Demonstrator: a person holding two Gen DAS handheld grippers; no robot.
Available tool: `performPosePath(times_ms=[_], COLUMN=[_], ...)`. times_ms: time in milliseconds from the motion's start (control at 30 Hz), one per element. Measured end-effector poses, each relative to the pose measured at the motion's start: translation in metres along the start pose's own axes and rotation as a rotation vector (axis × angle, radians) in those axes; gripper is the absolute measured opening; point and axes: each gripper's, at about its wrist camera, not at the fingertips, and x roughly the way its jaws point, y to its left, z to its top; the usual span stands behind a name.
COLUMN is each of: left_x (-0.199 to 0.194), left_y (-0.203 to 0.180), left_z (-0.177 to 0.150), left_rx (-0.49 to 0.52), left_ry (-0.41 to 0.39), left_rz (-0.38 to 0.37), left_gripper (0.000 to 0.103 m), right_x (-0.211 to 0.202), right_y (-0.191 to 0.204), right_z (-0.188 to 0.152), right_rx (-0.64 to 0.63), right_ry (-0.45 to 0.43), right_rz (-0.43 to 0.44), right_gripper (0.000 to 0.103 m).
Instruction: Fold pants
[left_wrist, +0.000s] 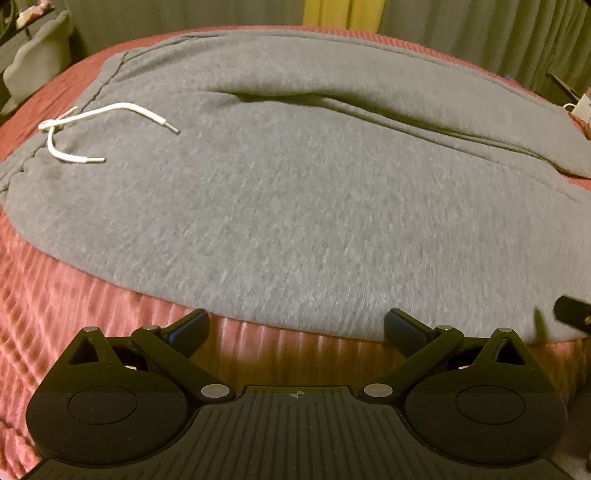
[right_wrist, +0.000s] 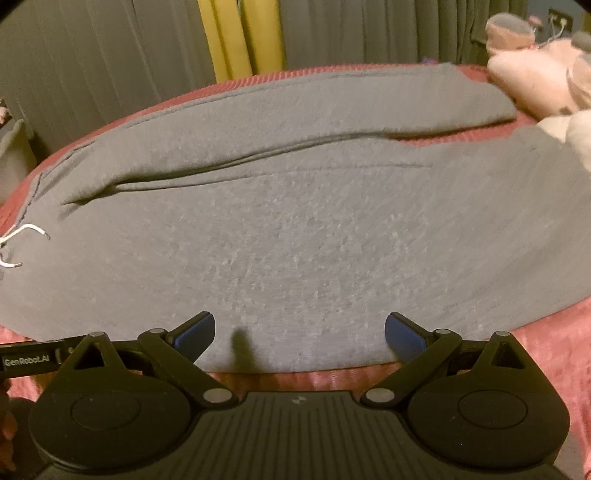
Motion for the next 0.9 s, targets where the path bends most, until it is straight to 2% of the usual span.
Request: performPosePath(times_ms=[133, 200, 300, 367, 467, 600, 667, 733, 767, 800, 833, 900], left_x=[0.001, -0.001, -0.003, 0.001, 0.013, 0.027, 0.034, 0.037, 0.037, 0.037, 0.037, 0.04], left_y=[0.002, 0.004, 0.007, 0.008, 0.009, 0.022, 0.032, 0.045, 0.048, 0.05, 0.049, 0.046], left_z=[0.004, 0.008, 0.021, 0.036, 0.063, 0.074, 0.071, 0.07, 0.07, 0.07, 0.069, 0.071], left_rx=[-0.002, -0.014, -0.043, -0.069, -0.096, -0.178, -0.22, -0.265, -0.277, -0.284, -0.276, -0.238], left_ry=[0.001, -0.019, -0.074, -0.097, -0.131, -0.267, -0.317, -0.345, -0.362, -0.388, -0.424, -0.453], left_rz=[0.0, 0.009, 0.021, 0.034, 0.094, 0.235, 0.27, 0.282, 0.287, 0.3, 0.317, 0.339], left_gripper=[0.103, 0.103, 0.103, 0.103, 0.103, 0.103, 0.103, 0.103, 0.103, 0.103, 0.103, 0.103], right_x=[0.01, 0.01, 0.011, 0.021, 0.052, 0.066, 0.073, 0.085, 0.084, 0.08, 0.075, 0.076], right_y=[-0.005, -0.01, -0.015, -0.021, -0.034, -0.05, -0.046, -0.038, -0.041, -0.046, -0.053, -0.068], right_z=[0.006, 0.011, 0.022, 0.031, 0.041, 0.048, 0.055, 0.077, 0.092, 0.112, 0.14, 0.206], right_rx=[0.05, 0.073, 0.074, 0.085, 0.131, 0.224, 0.144, 0.016, 0.031, 0.061, 0.084, 0.141], right_ry=[0.094, 0.095, 0.085, 0.11, 0.244, 0.291, 0.379, 0.563, 0.57, 0.512, 0.415, 0.172], right_rz=[0.054, 0.064, 0.05, 0.019, -0.01, 0.014, 0.017, 0.042, 0.068, 0.088, 0.078, -0.011], right_gripper=[0.099, 0.099, 0.099, 0.099, 0.099, 0.099, 0.099, 0.099, 0.099, 0.099, 0.099, 0.099])
